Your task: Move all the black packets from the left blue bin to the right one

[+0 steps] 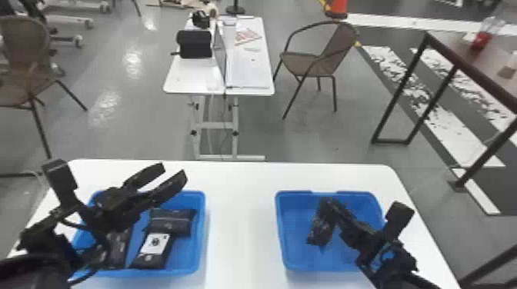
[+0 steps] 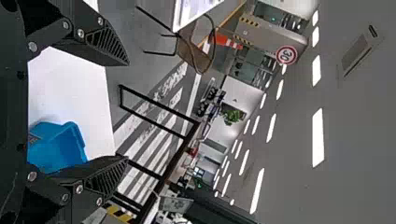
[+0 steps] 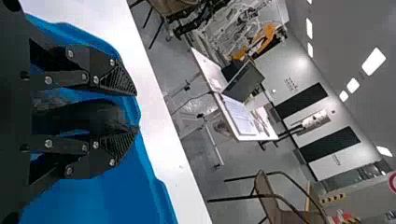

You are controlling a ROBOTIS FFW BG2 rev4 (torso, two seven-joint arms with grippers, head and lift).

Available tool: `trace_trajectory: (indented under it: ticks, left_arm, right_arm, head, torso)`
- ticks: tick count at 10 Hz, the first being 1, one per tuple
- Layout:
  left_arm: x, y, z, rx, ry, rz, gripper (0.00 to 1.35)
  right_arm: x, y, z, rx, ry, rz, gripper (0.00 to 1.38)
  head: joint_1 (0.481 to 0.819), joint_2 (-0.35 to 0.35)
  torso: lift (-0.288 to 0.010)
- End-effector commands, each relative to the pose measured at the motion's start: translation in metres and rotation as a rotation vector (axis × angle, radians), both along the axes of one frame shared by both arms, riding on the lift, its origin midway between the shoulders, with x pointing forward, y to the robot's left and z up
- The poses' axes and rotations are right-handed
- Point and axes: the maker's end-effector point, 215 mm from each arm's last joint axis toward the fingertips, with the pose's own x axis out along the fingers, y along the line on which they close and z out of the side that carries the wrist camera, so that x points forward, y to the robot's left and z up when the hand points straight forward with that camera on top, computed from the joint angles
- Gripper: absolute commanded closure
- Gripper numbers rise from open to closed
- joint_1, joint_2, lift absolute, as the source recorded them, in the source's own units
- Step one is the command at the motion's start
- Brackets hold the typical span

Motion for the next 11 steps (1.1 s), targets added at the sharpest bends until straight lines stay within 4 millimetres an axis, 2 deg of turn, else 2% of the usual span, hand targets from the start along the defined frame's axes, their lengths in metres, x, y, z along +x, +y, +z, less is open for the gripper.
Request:
trace_trajectory:
  ticks: [1,3,6,7,9,11]
  left_arm:
    - [-0.004,0.016,-0.019,0.008,0.052,0.045,0.4]
    - [-0.008,0.043,-0.045,0.077,0.117,0.095,0.4]
    - [-0.01,0.085,-0.106,0.33,0.292,0.12,0.4]
    - [-0.007,0.091,-0.123,0.397,0.339,0.09,0.4]
    - [0.008,0.097,-0.136,0.506,0.368,0.042,0.4]
    - [0.016,0.09,-0.158,0.583,0.413,-0.016,0.4]
  right_arm:
    - [0.002,-0.01,0.018,0.03,-0.059,-0.07,0.02]
    - [-0.005,-0.002,0.062,0.094,-0.18,-0.112,0.23]
    - [-0.024,0.035,0.124,0.144,-0.307,-0.075,0.3]
    - [-0.026,0.049,0.135,0.169,-0.326,-0.054,0.3]
    - [-0.025,0.068,0.149,0.201,-0.35,-0.027,0.3]
    - [-0.026,0.068,0.153,0.204,-0.356,-0.026,0.3]
  head:
    - [0.695,-0.133]
    - [0.695,-0.126]
    - [0.695,-0.065]
    - [0.695,-0.05]
    - [0.695,0.007]
    - [0.695,0.03]
  torso:
    - [0.0]
    - [0.0]
    - [0.0]
    - [0.0]
    - [0.0]
    - [0.0]
